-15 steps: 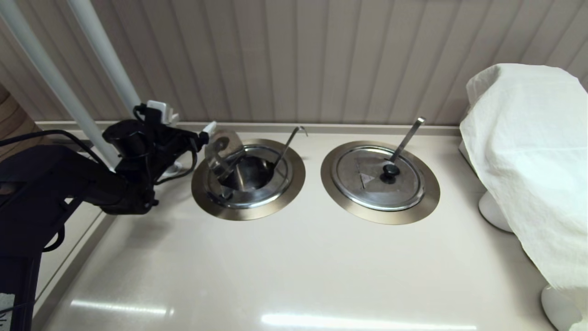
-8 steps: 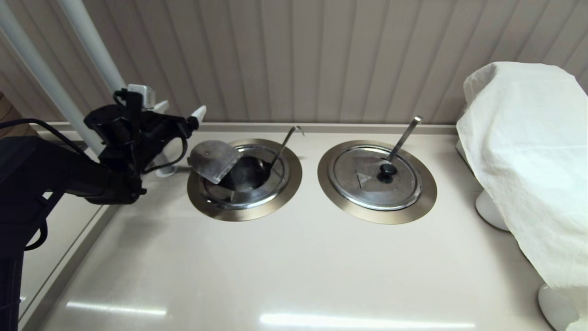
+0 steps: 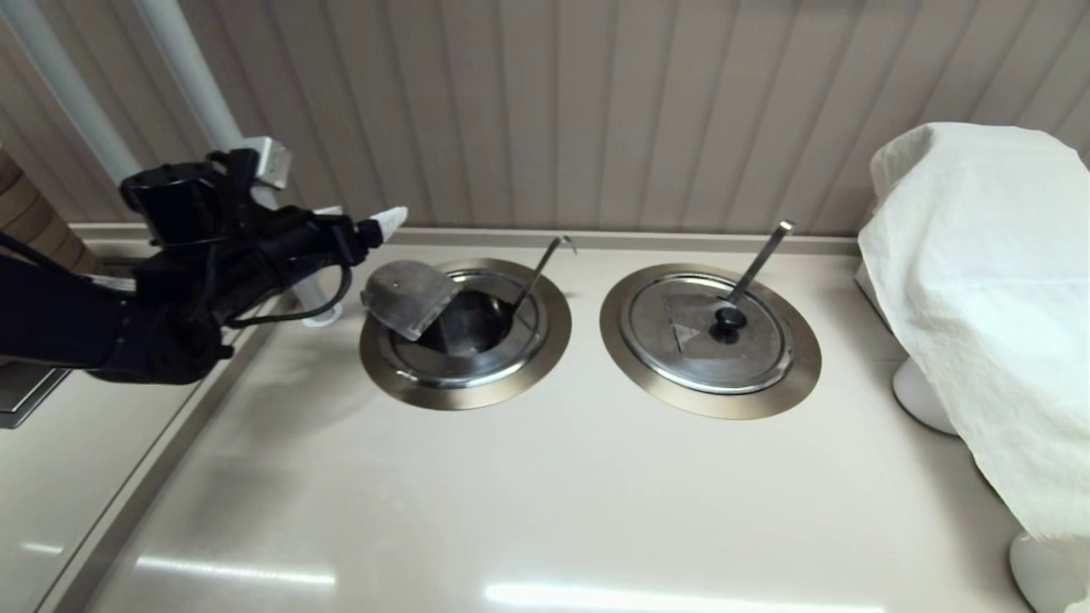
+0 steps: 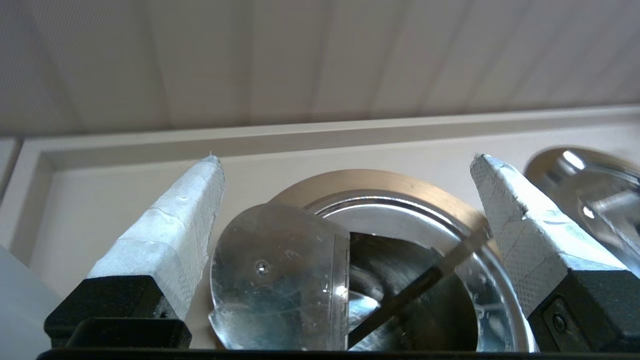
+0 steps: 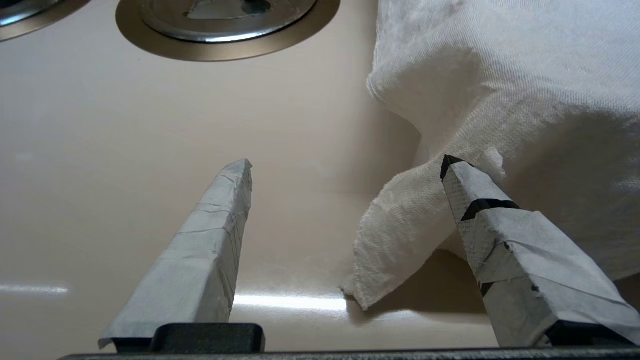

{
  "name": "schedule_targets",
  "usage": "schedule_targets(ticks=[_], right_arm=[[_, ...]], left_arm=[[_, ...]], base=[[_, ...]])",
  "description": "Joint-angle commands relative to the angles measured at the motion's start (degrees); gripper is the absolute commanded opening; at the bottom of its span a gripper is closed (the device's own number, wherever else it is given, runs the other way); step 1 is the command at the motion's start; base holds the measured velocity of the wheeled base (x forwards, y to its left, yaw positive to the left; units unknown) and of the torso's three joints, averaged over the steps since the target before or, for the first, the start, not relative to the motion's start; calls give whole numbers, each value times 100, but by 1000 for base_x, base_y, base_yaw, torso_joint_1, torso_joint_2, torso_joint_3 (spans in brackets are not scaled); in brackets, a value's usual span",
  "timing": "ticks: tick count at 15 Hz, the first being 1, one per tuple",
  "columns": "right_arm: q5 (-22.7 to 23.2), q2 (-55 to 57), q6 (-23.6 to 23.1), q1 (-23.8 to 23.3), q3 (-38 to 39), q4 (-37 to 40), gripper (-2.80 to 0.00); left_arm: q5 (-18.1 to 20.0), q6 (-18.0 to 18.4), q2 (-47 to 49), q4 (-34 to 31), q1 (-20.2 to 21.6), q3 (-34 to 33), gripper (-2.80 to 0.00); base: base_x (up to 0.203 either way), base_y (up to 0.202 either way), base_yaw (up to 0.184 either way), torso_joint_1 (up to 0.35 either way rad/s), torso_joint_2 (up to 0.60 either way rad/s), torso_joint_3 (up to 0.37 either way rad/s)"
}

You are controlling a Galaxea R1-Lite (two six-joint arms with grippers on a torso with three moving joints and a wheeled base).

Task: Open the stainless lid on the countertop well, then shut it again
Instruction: Stir with a spoon

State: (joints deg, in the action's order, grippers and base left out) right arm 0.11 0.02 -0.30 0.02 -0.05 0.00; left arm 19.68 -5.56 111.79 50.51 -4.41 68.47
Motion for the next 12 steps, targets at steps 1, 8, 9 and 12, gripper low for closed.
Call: schedule_targets(ticks=[1,8,9,12], right_arm=[[7,-2,-5,-2,5,0,0],[7,-2,-5,-2,5,0,0],[7,-2,-5,-2,5,0,0],[7,-2,-5,-2,5,0,0]], left_arm=[[294,255,-48,113,-210,-255,0],[-521,784,493,170,-1369,-466,0],[-655,793,646,170,-1452,-383,0],[-791,863,991,430,-1498,117,0]], base=[[0,0,0,0,0,0],[0,0,0,0,0,0],[0,0,0,0,0,0],[0,0,0,0,0,0]])
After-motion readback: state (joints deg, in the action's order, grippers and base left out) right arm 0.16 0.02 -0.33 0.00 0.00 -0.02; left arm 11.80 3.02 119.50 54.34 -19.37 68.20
